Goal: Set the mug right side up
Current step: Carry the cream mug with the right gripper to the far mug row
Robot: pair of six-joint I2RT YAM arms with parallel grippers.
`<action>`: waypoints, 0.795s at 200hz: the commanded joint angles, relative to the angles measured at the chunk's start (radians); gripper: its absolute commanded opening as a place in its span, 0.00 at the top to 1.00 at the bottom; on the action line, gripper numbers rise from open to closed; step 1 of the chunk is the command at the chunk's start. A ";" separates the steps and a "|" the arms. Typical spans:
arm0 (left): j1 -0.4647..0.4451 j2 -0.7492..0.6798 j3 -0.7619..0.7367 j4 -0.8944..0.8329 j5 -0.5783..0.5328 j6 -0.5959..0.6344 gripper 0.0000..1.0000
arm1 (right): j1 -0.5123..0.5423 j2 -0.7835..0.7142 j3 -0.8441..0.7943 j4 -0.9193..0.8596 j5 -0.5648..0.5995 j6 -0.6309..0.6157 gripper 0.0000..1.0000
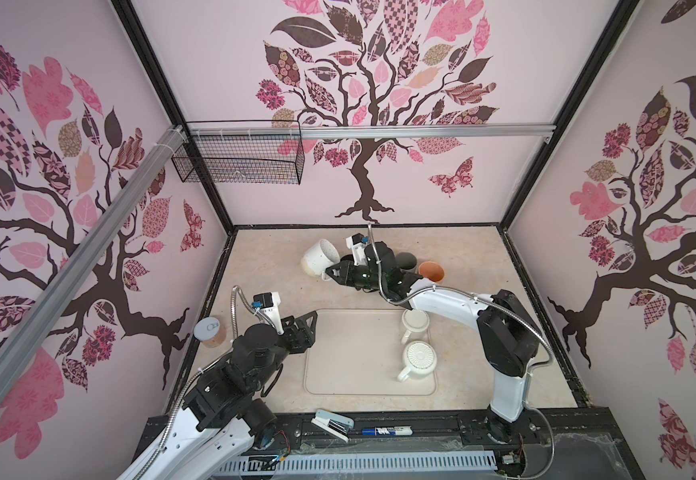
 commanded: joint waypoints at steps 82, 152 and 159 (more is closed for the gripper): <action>0.007 -0.034 -0.015 -0.039 -0.008 0.016 0.27 | 0.061 0.264 0.447 -0.325 0.363 -0.376 1.00; 0.007 -0.025 -0.011 -0.039 0.012 0.016 0.27 | 0.085 0.365 0.557 -0.445 0.433 -0.415 1.00; 0.005 -0.025 -0.011 -0.042 0.013 0.017 0.27 | 0.085 0.367 0.554 -0.447 0.436 -0.413 1.00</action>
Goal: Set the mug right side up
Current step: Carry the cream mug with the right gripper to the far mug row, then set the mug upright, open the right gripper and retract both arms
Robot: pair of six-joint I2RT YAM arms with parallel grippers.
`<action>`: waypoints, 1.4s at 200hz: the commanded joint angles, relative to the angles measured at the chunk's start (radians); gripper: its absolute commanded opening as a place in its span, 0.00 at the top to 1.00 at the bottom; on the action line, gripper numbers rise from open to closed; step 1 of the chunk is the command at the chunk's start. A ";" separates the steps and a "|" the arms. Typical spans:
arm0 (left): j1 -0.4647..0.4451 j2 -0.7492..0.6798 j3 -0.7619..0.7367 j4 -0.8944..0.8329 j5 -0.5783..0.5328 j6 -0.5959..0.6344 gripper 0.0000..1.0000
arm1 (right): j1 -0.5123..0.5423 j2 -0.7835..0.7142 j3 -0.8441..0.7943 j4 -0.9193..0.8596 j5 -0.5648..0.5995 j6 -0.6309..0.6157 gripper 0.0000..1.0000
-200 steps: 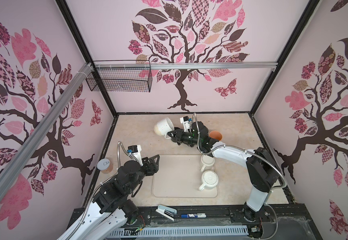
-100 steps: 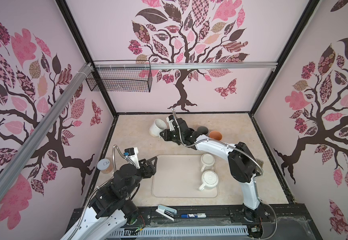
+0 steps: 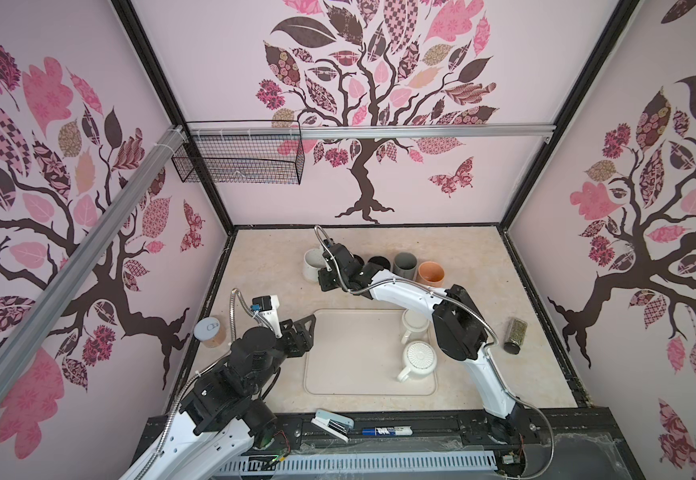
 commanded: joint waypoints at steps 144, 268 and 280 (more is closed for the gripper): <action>0.005 -0.011 -0.033 -0.006 0.057 -0.020 0.26 | 0.014 -0.017 -0.073 0.039 0.240 0.007 0.80; 0.006 -0.055 -0.020 -0.120 0.020 -0.021 0.03 | 0.077 -0.319 -0.286 0.078 0.200 0.102 0.52; 0.006 -0.061 -0.033 -0.124 0.030 -0.026 0.03 | 0.082 -0.386 -0.344 0.081 0.181 0.111 0.48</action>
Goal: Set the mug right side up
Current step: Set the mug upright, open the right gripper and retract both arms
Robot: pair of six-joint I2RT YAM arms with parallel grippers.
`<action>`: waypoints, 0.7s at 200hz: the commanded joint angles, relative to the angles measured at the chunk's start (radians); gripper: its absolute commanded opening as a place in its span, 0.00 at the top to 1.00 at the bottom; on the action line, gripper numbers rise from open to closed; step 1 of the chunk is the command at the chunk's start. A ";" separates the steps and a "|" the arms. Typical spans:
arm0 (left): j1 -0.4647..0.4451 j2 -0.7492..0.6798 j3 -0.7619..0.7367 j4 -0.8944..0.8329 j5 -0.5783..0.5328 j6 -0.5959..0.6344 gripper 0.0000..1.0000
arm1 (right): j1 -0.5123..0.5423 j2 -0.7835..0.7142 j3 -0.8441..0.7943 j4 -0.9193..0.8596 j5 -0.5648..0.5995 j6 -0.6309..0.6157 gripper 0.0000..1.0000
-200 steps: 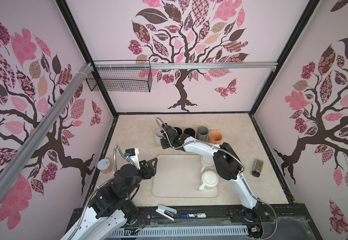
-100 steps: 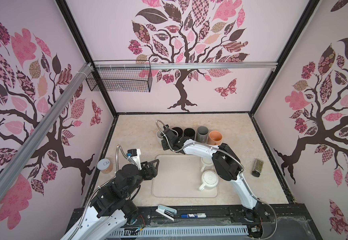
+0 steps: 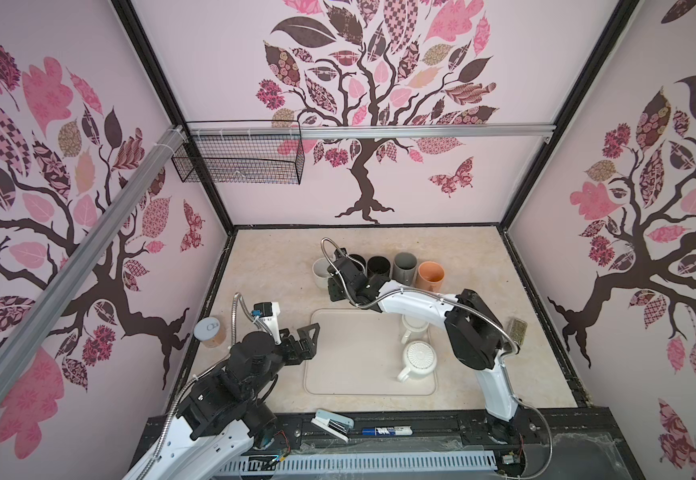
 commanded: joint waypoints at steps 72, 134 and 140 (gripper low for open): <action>-0.039 0.144 -0.006 0.005 0.214 -0.030 0.03 | 0.025 -0.616 -0.420 -0.104 -0.044 0.084 0.40; -0.308 0.251 0.008 0.030 0.067 0.012 0.08 | 0.016 -0.967 -0.675 -0.265 0.063 0.130 0.38; -0.326 0.279 0.019 0.027 0.048 0.023 0.08 | 0.014 -0.984 -0.686 -0.291 0.057 0.144 0.39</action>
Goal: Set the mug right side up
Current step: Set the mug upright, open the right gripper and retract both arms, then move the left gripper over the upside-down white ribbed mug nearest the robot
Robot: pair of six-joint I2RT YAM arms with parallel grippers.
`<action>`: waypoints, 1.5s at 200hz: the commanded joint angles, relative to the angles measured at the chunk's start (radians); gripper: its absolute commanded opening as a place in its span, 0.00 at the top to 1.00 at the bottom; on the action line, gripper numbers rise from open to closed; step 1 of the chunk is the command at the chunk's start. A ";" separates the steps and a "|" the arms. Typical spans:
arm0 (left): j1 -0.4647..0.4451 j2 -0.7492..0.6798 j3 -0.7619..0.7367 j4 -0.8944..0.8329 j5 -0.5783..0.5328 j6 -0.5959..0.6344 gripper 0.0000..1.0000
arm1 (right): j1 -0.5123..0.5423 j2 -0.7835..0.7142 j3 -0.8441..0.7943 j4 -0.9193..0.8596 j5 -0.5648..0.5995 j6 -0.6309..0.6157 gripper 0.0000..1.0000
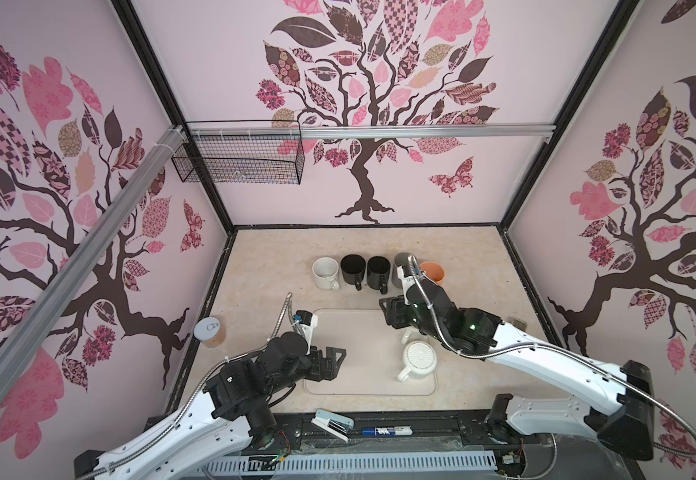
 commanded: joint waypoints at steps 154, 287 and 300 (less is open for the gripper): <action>-0.117 0.240 0.016 0.268 -0.053 0.194 0.08 | 0.147 -0.440 -0.288 -0.405 -0.031 0.717 0.47; -0.198 0.596 0.248 0.260 0.072 0.322 0.38 | 0.158 -0.665 -0.366 -0.748 -0.006 0.802 0.44; -0.207 0.624 0.272 0.259 0.082 0.335 0.39 | 0.158 -0.683 -0.376 -0.752 -0.001 0.802 0.43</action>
